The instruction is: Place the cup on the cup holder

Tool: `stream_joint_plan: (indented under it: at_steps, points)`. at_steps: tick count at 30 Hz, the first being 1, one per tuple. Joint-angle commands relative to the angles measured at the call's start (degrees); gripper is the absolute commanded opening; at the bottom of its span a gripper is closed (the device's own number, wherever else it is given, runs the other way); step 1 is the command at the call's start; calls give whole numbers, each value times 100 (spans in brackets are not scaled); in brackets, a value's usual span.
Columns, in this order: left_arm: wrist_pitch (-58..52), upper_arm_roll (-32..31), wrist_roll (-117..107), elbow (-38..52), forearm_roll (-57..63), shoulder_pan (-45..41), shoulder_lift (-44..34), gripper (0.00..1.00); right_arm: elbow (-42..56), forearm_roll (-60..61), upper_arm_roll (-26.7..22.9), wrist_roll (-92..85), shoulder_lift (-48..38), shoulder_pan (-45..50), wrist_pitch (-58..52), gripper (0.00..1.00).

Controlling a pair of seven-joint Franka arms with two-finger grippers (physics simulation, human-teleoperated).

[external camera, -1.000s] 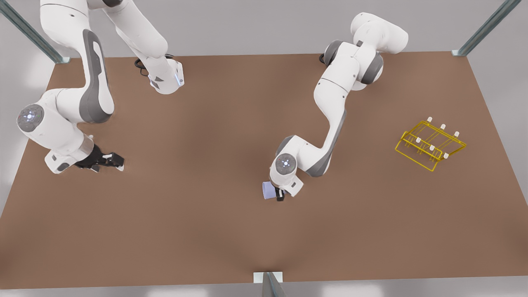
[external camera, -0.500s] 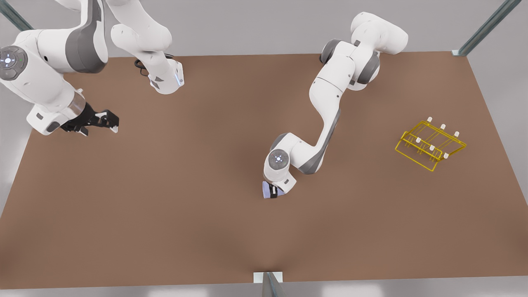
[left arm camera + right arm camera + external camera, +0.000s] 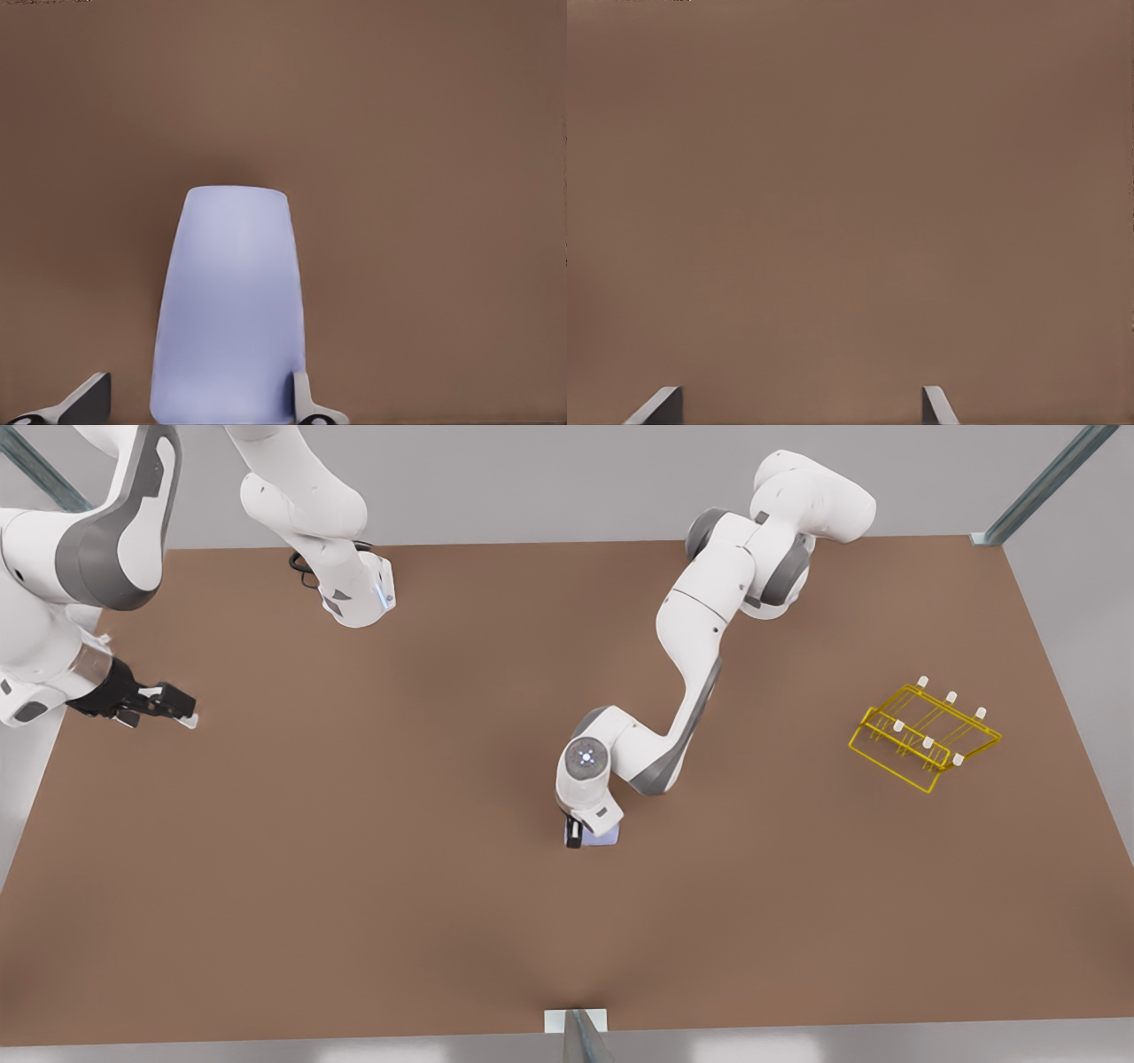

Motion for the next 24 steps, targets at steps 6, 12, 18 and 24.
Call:
stream_joint_plan:
  at_steps: [6,12,18,24]
  points:
    - [29,-4,1310,-8,139,-72,-10,100,46,-126,140,-12,316,833,528,100]
    - [108,22,1416,80,148,-45,52,100,46,-135,149,-12,360,868,598,100]
    - [90,66,1855,18,315,-28,69,100,46,-135,140,-21,395,868,598,100]
    - [187,66,1943,71,315,-28,236,100,46,-135,140,-21,377,868,580,100]
